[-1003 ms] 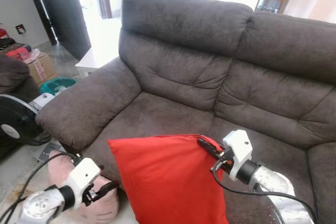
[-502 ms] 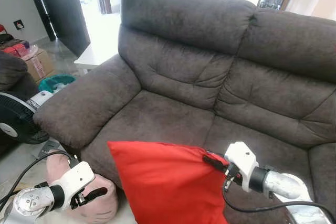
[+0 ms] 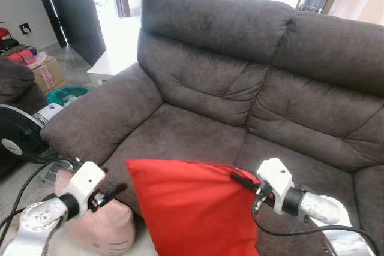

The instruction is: Move the pillow to the sofa from floor

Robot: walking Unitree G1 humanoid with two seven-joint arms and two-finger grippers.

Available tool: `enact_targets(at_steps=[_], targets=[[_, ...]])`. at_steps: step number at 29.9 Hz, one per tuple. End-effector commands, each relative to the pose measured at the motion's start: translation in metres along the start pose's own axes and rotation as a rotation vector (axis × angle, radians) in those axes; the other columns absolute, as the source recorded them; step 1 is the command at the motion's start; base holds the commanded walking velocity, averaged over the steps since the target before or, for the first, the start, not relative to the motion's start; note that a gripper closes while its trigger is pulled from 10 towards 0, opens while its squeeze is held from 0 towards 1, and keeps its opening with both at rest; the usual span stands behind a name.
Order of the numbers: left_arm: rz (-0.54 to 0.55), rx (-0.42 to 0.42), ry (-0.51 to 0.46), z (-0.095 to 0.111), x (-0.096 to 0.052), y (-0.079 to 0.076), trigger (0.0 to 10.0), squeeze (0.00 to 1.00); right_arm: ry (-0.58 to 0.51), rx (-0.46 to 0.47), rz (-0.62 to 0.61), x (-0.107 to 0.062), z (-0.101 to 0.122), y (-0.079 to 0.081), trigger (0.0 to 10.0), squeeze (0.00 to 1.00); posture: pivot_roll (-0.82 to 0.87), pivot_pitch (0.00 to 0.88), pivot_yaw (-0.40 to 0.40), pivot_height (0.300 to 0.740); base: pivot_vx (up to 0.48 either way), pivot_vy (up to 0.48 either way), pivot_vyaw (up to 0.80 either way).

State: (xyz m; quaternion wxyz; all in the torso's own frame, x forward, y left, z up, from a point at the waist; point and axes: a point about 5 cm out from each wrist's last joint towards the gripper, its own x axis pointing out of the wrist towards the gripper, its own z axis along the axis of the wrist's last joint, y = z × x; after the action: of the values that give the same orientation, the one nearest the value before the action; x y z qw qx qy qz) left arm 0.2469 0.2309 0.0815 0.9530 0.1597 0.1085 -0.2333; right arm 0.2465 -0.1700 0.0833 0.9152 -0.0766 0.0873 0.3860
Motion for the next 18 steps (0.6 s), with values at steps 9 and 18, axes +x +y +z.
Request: enact_targets(at_steps=[9,18], targets=[[0.027,-0.036,-0.07,0.012,0.008,-0.002,10.0,0.0,-0.081,0.017,-0.085,0.003,0.011,-0.008,10.0,0.0,0.12,0.0,-0.052,0.74,0.0,0.0,0.0],[0.113,-0.138,-0.228,0.036,0.025,-0.024,10.0,0.0,-0.176,0.064,-0.178,0.015,0.022,-0.01,10.0,0.0,0.12,0.0,-0.049,0.74,-0.087,0.0,0.0]])
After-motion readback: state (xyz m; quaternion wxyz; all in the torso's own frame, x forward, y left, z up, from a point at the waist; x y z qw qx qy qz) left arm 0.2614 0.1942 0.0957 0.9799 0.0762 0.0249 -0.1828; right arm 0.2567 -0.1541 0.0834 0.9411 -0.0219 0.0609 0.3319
